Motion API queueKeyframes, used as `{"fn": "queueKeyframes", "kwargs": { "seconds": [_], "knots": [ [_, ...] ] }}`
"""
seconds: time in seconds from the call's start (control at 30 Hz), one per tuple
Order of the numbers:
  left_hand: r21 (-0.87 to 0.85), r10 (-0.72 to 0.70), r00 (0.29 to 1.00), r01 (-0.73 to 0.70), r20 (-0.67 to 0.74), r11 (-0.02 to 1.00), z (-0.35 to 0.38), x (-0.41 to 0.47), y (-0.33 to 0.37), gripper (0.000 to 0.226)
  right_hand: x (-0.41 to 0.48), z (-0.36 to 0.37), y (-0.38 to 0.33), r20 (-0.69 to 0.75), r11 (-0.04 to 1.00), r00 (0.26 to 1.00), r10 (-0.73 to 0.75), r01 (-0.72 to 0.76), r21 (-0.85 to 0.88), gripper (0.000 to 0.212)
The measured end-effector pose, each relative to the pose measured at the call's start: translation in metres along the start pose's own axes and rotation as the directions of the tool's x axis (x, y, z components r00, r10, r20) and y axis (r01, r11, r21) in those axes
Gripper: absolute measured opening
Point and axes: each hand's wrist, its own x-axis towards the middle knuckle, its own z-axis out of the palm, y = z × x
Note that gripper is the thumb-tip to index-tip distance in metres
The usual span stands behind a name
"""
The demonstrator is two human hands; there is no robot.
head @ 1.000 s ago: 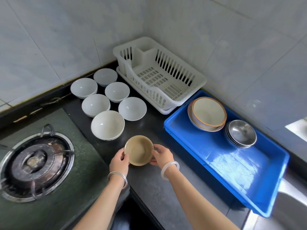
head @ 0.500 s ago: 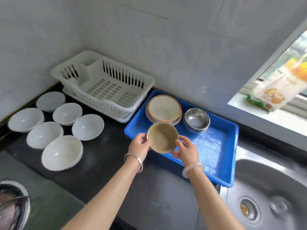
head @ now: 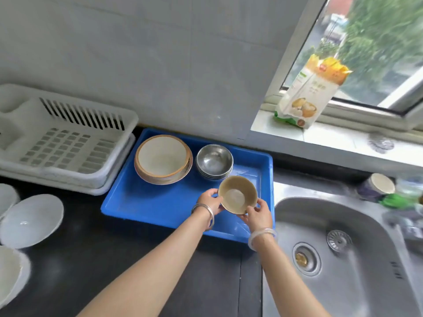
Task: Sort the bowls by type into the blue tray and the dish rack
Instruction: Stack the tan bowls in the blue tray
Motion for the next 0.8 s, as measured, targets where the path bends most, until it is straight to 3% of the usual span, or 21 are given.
{"fn": "queueKeyframes", "kwargs": {
  "seconds": [0.27,0.63,0.8],
  "knots": [
    [-0.027,-0.005,1.000,0.004,-0.018,1.000,0.017,0.036,-0.007,0.015,0.035,0.008,0.004,-0.045,0.995,0.996,0.073,-0.076,-0.065,0.047],
    [-0.168,0.062,0.998,-0.061,0.005,0.984,0.044,0.067,-0.015,0.023,0.073,0.011,0.003,-0.080,0.995,0.992,0.098,-0.099,-0.008,0.027],
    [-0.088,0.109,0.994,-0.108,-0.002,0.990,0.058,0.078,-0.014,0.025,0.089,0.017,-0.002,-0.083,0.994,0.993,0.084,-0.077,0.081,0.023]
  ]
}}
